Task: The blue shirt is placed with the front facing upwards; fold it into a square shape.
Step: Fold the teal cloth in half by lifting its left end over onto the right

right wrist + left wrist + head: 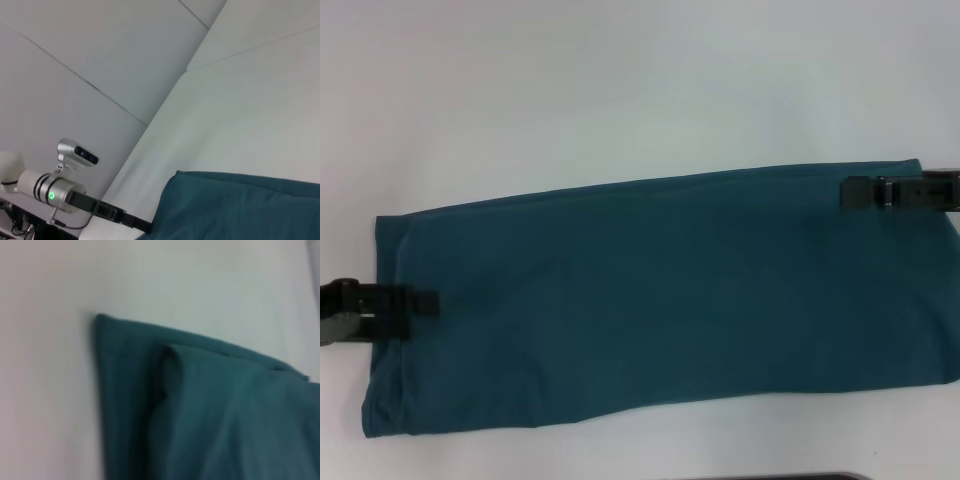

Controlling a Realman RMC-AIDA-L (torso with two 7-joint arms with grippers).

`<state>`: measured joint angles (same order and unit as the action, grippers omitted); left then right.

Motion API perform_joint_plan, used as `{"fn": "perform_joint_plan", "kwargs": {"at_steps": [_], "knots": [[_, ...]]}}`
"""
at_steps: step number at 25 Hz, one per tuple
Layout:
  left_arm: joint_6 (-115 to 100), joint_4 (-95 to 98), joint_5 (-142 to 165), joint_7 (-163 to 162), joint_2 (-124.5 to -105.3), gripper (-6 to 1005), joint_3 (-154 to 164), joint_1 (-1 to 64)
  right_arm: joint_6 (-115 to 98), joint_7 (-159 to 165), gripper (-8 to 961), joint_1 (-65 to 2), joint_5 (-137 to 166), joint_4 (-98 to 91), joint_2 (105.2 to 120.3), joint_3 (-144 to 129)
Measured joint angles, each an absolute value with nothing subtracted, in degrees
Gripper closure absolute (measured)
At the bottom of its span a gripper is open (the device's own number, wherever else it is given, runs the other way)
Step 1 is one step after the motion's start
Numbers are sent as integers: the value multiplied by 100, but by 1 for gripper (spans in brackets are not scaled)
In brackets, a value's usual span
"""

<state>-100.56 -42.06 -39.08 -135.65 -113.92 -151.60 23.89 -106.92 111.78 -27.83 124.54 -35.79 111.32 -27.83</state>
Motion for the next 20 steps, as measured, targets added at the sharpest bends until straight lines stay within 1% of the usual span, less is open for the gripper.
{"fn": "perform_joint_plan", "kwargs": {"at_steps": [10,14,20], "knots": [[-9673,-4221,-3754,-13699,-11441,202,-15123,2411,-10690,11260,54,-2793,12453,-3571,11118,-2645],[-10177,-4673,-3942,-13702,-11434,201,-15413,2374,-10686,11260,54,-2795,12454,-3569,11121,-2645],[-10362,-4796,-3986,-13702,-11470,201,-15415,2418,-10684,11260,54,-2795,12454,-3568,11132,-2645]]}}
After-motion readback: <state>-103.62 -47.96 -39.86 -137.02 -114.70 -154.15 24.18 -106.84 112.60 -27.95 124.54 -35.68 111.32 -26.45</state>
